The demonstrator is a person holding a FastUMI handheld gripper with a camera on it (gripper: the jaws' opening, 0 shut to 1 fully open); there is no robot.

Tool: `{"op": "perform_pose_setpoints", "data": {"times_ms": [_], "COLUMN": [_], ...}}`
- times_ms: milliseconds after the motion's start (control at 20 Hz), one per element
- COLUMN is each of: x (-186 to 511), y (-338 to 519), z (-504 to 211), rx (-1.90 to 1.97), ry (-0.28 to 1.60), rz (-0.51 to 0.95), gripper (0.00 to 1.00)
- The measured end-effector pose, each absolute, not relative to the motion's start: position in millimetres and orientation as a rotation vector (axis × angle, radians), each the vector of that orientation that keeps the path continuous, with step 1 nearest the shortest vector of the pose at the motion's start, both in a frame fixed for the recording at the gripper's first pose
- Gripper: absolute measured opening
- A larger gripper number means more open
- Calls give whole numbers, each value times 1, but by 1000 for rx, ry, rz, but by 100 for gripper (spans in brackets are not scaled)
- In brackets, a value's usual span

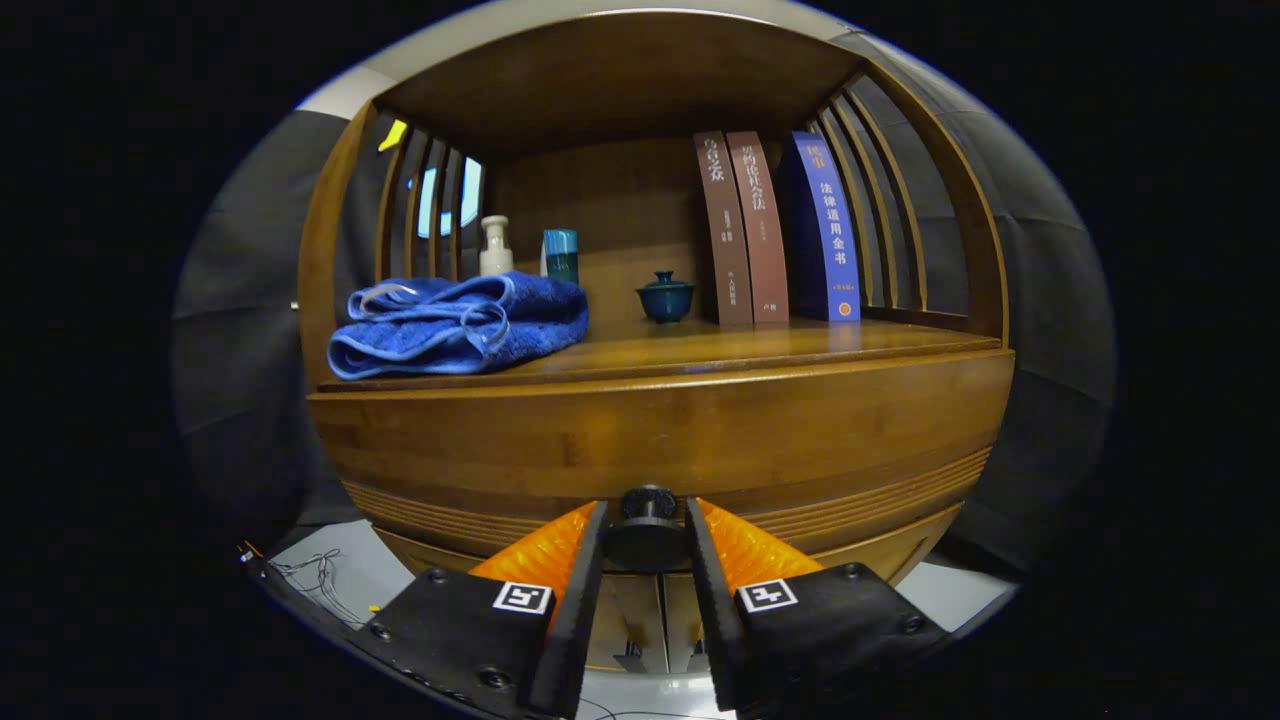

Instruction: Pull open the drawer, take out the items inside it, and place them on the countertop above the cabinet.

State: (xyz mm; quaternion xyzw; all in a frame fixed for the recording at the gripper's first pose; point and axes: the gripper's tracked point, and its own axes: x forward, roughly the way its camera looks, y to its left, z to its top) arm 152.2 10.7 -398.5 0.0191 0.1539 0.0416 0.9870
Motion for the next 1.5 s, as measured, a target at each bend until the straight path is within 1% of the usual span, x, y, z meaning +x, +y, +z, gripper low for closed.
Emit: {"op": "perform_pose_setpoints", "data": {"times_ms": [50, 300, 550, 1050, 1400, 1500], "x": [155, 155, 134, 51, 7, 5], "y": [11, 11, 10, 2, -1, -3], "z": [-398, -400, -398, -387, -387, -386], "rx": [34, 28, 70, 131, 102, 86], "ry": [294, 299, 329, 359, 361, 346], "rz": [84, 72, 66, 65, 70, 73], "gripper": [53, 30, 30, 30, 30, 30]}}
